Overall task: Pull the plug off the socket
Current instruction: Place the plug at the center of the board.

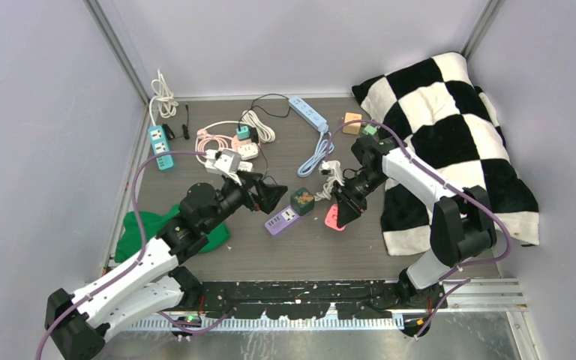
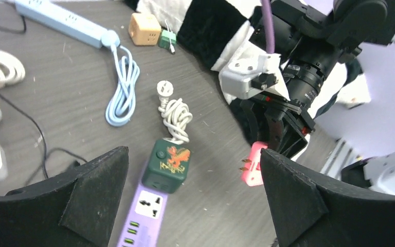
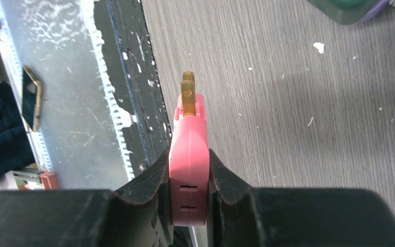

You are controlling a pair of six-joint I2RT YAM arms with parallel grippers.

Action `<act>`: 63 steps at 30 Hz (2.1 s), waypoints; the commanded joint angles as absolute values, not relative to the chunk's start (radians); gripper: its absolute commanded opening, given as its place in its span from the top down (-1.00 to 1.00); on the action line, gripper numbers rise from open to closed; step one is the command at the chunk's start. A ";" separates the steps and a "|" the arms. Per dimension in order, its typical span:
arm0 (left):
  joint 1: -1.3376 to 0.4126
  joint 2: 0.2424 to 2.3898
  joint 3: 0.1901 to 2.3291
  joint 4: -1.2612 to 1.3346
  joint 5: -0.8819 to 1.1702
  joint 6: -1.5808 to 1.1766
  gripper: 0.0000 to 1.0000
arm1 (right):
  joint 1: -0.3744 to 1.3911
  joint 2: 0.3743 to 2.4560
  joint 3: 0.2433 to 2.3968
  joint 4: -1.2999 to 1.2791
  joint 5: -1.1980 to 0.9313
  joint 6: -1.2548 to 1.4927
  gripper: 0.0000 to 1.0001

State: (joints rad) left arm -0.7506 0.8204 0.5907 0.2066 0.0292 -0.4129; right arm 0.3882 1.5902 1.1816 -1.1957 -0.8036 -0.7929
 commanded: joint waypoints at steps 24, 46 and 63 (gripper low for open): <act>-0.895 1.061 0.527 0.506 0.041 -1.008 -0.92 | 0.310 1.551 1.236 -1.214 -1.155 -0.702 0.98; -0.917 1.245 0.534 0.735 0.142 -1.072 -0.56 | 0.304 1.614 1.272 -1.232 -1.215 -0.673 0.98; -0.920 1.345 0.540 0.899 0.215 -1.089 -0.04 | 0.300 1.624 1.275 -1.233 -1.216 -0.672 0.98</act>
